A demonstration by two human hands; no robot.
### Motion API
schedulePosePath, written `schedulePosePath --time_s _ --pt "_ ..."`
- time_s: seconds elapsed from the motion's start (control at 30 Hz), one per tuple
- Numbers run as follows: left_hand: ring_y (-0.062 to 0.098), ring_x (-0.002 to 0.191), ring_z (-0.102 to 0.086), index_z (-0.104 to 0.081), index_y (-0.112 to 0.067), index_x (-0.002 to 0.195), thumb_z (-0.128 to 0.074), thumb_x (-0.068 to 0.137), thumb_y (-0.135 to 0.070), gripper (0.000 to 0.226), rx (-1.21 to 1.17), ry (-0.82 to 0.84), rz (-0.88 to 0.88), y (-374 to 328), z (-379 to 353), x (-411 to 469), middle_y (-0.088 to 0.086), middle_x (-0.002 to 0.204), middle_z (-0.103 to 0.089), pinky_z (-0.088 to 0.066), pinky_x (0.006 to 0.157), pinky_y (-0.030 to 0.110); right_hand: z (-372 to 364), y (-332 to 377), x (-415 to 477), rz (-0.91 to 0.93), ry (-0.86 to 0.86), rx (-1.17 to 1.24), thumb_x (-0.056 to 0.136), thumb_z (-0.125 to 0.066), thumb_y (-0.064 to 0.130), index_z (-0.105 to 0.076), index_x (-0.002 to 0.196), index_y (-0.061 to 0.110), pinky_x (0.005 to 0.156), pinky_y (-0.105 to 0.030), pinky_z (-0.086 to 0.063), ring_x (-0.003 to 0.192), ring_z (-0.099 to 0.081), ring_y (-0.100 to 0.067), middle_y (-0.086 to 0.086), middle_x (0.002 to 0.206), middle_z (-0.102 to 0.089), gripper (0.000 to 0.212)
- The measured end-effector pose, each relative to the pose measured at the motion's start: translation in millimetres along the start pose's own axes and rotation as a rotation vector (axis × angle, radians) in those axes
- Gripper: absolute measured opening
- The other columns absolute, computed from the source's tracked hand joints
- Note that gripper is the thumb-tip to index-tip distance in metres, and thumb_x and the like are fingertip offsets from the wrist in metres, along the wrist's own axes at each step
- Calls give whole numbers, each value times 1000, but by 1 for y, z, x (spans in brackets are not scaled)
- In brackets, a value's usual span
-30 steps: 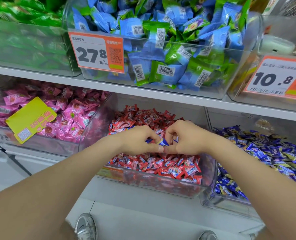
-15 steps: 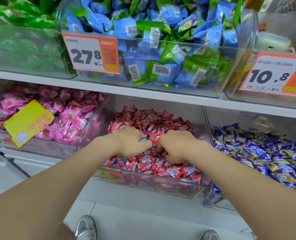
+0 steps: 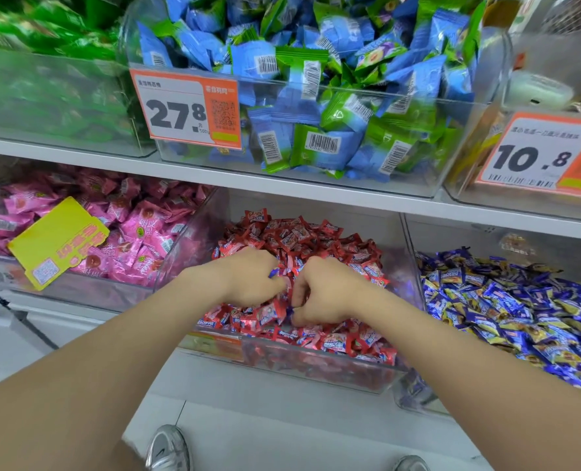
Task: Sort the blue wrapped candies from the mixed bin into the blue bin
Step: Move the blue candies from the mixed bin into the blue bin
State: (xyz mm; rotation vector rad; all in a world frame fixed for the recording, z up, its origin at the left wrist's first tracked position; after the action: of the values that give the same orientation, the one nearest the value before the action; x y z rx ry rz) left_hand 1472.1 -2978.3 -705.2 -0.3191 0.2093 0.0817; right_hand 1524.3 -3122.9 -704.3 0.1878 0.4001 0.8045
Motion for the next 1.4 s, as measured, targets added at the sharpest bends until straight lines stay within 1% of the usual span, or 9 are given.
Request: schedulePosePath --time_s 0.3,0.4,0.53,0.77,0.93,1.03,1.13,1.27,1.4 --pt "24 59 -53 -54 -16 67 -60 97 -51 47 -8 -23 -72 -10 -7 3 4 61 -55 -51 65 36 58 -30 -42 -39 -178 187 91 -55 43 -59 77 15 60 -35 -47 57 -56 -16 3 66 -63 32" --pt "15 77 -64 -71 -29 98 -69 94 -35 7 -15 8 -167 -26 -19 8 -7 86 -70 -56 78 35 63 -28 -53 -3 -234 88 100 -47 39 -47 71 16 60 -36 -40 61 -48 -19 -1 65 -54 37" --pt "14 98 -64 -64 -37 131 -65 97 -39 34 -26 41 -246 -44 -32 15 -13 108 -69 -52 84 33 54 -34 -57 36 -258 59 99 -54 40 -46 76 14 56 -42 -41 55 -41 -24 -2 60 -54 36" --pt "19 93 -68 -78 -34 102 -67 88 -29 19 372 119 -68 -40 -20 12 -12 101 -72 -51 69 32 53 -37 -69 108 -321 6 87 -66 34 -44 87 19 53 -38 -33 62 -46 -19 -3 65 -55 26" --pt "24 76 -65 -66 -25 70 -67 82 -32 14 348 -9 -52 -36 -12 9 -7 74 -64 -54 63 33 46 -37 -65 95 -234 -69 91 -62 27 -64 109 26 66 -35 -49 60 -47 -7 7 66 -52 19" --pt "21 99 -67 -76 -37 102 -66 94 -39 14 220 -61 -171 -48 -14 14 -8 102 -73 -58 75 38 48 -35 -62 67 -269 -114 88 -61 26 -72 105 31 67 -32 -45 70 -57 -15 13 76 -54 21" --pt "25 118 -61 -59 -44 140 -58 101 -43 39 243 1 -180 -55 -26 22 0 128 -63 -49 75 35 54 -37 -61 34 -353 -97 86 -60 27 -73 94 32 65 -31 -43 67 -59 -18 12 66 -55 17" --pt "25 84 -66 -74 -33 95 -50 100 -62 37 187 -26 -40 -56 -25 31 -2 87 -67 -50 65 34 53 -40 -64 24 -359 -125 88 -60 29 -72 94 33 65 -31 -43 68 -57 -16 13 64 -52 14" --pt "25 74 -63 -64 -23 81 -66 89 -28 10 318 26 60 -51 -22 31 -1 86 -66 -56 66 37 52 -40 -65 41 -345 -117 91 -60 27 -72 94 32 64 -31 -43 60 -51 -4 13 58 -51 13"
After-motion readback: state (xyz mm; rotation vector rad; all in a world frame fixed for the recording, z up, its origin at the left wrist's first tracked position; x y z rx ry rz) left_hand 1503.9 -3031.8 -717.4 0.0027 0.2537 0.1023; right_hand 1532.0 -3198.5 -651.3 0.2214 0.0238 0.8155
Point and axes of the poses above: each hand's wrist, its own x-axis towards the middle knuckle, its own z-axis out of the back of the hand, y = z × x, the point moved 4 cm from there along x, towards the middle knuckle
